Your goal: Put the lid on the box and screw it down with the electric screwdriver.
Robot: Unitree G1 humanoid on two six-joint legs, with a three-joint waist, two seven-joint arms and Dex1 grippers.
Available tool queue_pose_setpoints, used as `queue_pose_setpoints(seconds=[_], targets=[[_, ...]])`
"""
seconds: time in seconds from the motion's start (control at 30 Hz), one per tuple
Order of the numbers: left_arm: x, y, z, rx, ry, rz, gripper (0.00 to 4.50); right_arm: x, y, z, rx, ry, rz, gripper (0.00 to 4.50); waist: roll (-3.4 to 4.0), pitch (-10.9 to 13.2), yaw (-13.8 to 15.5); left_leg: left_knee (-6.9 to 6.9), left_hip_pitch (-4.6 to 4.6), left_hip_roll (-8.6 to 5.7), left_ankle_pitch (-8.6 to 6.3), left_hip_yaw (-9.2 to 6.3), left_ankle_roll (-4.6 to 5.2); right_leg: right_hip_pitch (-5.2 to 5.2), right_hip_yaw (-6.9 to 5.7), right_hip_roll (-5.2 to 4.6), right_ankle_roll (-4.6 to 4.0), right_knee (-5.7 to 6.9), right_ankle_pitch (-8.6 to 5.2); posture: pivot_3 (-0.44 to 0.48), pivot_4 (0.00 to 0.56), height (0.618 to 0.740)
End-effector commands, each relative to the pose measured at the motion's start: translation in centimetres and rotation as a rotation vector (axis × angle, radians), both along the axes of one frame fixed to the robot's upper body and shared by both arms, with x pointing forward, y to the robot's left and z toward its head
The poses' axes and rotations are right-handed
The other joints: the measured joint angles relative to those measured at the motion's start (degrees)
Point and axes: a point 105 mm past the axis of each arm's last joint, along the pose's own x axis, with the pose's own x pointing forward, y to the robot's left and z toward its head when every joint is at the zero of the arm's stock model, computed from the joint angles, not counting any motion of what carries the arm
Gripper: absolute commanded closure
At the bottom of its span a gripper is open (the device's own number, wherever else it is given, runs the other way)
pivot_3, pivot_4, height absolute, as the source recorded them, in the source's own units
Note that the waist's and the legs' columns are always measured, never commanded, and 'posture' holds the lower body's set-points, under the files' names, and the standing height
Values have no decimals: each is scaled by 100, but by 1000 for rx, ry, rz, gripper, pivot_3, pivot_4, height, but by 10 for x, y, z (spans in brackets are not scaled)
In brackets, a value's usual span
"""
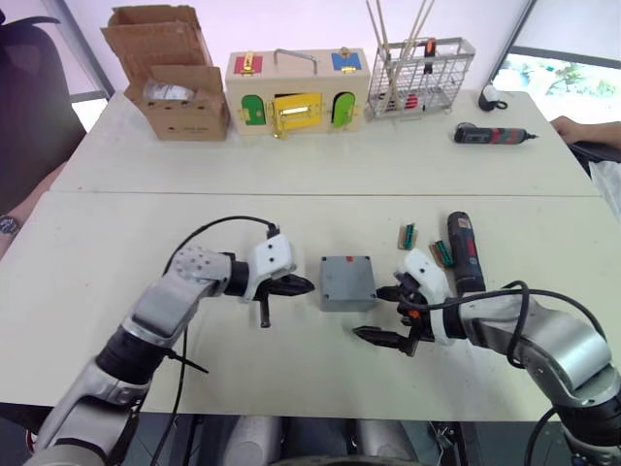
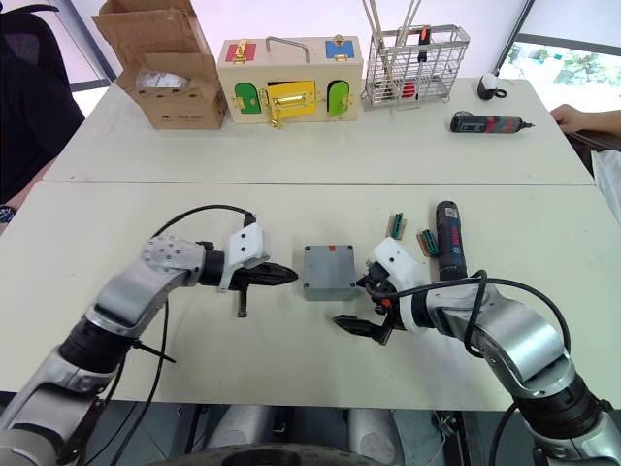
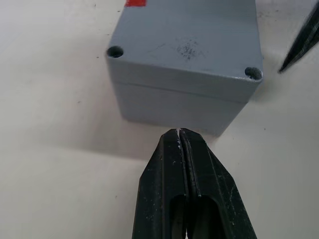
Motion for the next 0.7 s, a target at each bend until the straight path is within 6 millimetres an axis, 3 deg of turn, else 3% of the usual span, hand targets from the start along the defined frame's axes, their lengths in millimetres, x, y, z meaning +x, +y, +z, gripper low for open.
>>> queue_pose_setpoints(seconds=[0.03, 0.33, 0.5, 0.6, 0.7], targets=[[11, -9, 9, -11, -77, -16, 4500, -12, 16, 5, 34, 5, 78, 17, 0, 0, -14, 0, 0, 0, 0, 0, 0, 0, -1, 1, 0, 0, 0, 0, 150, 740], [38, -23, 5, -6, -163, 3, 4500, -18, 35, 6, 85, 20, 96, 17, -2, -1, -12, 0, 3, 0, 14, -1, -25, -1, -2, 3, 0, 3, 0, 0, 150, 740], [42, 2, 3, 42, -168, 42, 4500, -7, -1, 19, -15, -47, 17, 17, -2, -1, -18, 0, 2, -4, 14, 1, -25, -3, -1, -2, 0, 5, 0, 0, 150, 740], [30, 19, 1, 70, -129, 36, 4500, 11, -27, 23, -99, -107, -47, 17, -2, -1, -25, -3, 3, -1, 9, 0, -17, -5, -1, 1, 0, 5, 0, 0, 150, 740], [15, 23, 0, 89, -92, 3, 4500, 26, -33, 23, -116, -150, -60, 17, -2, -1, -39, -6, 3, 0, 7, 1, -13, -5, 0, 1, 0, 5, 0, 0, 150, 740]])
